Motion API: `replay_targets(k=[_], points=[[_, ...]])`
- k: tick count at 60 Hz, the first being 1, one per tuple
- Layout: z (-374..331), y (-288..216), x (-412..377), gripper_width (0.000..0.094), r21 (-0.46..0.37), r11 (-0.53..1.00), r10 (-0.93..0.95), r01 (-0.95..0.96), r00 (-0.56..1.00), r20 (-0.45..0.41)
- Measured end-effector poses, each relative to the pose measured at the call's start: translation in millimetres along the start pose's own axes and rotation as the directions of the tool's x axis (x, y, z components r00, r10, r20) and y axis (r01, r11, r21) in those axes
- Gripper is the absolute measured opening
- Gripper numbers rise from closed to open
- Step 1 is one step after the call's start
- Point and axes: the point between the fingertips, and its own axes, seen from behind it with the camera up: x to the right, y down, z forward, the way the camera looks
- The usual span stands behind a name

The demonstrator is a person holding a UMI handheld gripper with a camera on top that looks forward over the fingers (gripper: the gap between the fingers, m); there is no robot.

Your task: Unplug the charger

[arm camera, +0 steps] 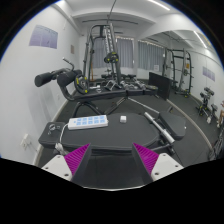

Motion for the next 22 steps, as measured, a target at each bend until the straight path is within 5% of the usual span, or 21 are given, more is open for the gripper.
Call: replay_targets(k=[22], points=[[-82.3,7.5,-16.2,0.0854,0.072,0.996,-0.052,0.054,0.998,-0.028]])
